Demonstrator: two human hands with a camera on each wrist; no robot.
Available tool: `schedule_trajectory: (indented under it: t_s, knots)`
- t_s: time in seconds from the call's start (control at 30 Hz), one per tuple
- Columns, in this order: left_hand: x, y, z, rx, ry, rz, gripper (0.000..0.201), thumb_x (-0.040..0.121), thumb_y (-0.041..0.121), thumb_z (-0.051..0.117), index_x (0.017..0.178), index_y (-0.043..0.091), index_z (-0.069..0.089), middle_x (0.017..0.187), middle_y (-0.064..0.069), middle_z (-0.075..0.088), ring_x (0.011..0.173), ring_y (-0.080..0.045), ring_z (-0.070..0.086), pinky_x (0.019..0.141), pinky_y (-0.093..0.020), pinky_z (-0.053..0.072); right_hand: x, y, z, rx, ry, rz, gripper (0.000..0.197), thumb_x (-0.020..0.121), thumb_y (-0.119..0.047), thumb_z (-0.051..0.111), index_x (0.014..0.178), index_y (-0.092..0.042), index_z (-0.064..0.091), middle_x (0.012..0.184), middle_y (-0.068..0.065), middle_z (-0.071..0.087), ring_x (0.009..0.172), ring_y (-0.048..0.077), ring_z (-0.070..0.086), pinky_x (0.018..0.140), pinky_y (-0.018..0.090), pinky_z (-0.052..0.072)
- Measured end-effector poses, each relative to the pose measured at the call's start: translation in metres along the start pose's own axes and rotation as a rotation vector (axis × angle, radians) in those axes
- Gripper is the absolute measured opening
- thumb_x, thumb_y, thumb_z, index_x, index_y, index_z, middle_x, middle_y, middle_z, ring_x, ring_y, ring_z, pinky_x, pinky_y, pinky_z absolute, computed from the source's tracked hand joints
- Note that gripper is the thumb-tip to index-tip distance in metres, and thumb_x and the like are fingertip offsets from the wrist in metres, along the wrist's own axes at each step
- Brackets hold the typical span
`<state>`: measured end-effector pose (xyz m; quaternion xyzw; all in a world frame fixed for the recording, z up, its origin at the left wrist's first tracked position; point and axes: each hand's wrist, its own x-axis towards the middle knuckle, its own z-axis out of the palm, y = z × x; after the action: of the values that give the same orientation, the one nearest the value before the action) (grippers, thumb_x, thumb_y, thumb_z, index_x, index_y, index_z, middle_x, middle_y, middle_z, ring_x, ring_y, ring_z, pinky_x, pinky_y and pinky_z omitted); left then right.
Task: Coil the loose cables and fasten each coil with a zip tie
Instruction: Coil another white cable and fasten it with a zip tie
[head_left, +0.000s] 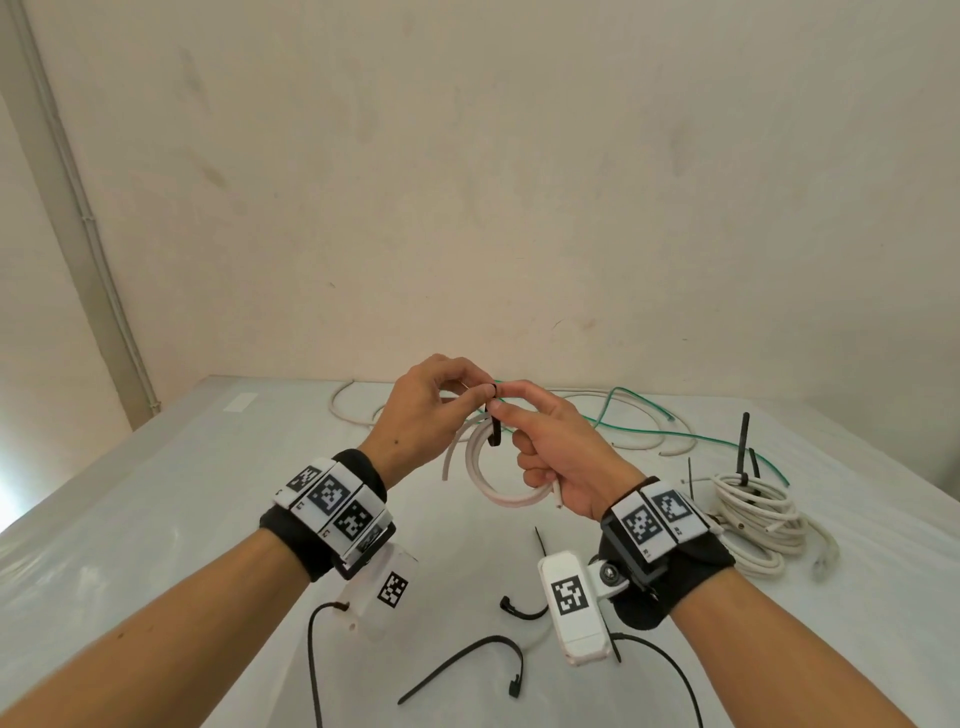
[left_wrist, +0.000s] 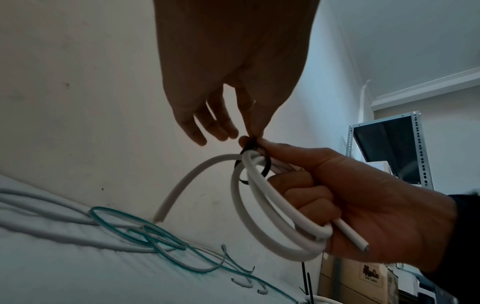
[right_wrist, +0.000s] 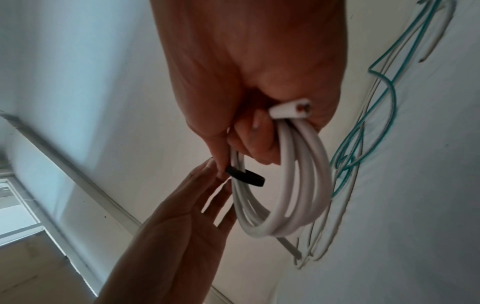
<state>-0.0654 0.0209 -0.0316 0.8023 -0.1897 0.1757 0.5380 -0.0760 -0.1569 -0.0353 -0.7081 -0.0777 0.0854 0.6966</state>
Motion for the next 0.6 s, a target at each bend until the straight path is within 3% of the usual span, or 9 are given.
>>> schedule_trajectory:
  t_s: [0.13,0.3,0.43,0.53,0.6]
  knots:
    - [-0.004,0.005,0.0,-0.075,0.07,-0.014,0.01,0.096,0.019,0.071,0.088,0.02,0.077,0.098,0.003,0.074,0.097,-0.013,0.067,0.09,-0.037,0.054,-0.002,-0.004,0.004,-0.046,0.022,-0.016,0.008,0.1,-0.03,0.067,0.103,-0.027,0.073,0.058,-0.005,0.024,0.045,0.011,0.018,0.041,0.022,0.019]
    - [0.005,0.022,-0.009,-0.261,0.155,-0.024,0.011,0.097,0.015,0.069,0.091,0.011,0.078,0.094,0.001,0.077,0.085,-0.004,0.064,0.083,-0.018,0.047,-0.004,-0.002,0.009,-0.172,0.02,-0.027,0.018,0.099,-0.03,0.067,0.105,-0.014,0.072,0.049,-0.01,0.031,0.043,0.012,0.021,0.044,0.023,0.02]
    - [0.001,0.03,-0.009,-0.222,0.079,0.022,0.012,0.099,0.023,0.068,0.099,0.013,0.075,0.099,0.002,0.076,0.095,-0.009,0.067,0.089,-0.02,0.052,0.0,-0.006,0.004,-0.046,-0.023,0.007,0.021,0.101,-0.03,0.065,0.109,-0.011,0.071,0.061,-0.005,0.02,0.049,0.012,0.014,0.042,0.023,0.016]
    - [-0.004,0.025,-0.004,-0.171,-0.05,-0.074,0.022,0.097,0.032,0.071,0.114,0.02,0.067,0.111,0.002,0.071,0.099,-0.01,0.07,0.088,-0.024,0.055,0.001,-0.007,0.005,0.115,-0.042,0.022,0.013,0.105,-0.029,0.059,0.108,-0.02,0.068,0.062,-0.006,0.018,0.048,0.009,0.013,0.038,0.02,0.016]
    - [-0.009,0.016,0.001,-0.113,-0.108,-0.149,0.025,0.093,0.034,0.075,0.114,0.022,0.069,0.11,-0.003,0.07,0.097,-0.017,0.073,0.086,-0.031,0.059,0.001,-0.006,0.007,0.164,-0.03,0.046,0.011,0.107,-0.028,0.056,0.108,-0.021,0.064,0.061,-0.006,0.019,0.046,0.007,0.014,0.037,0.019,0.018]
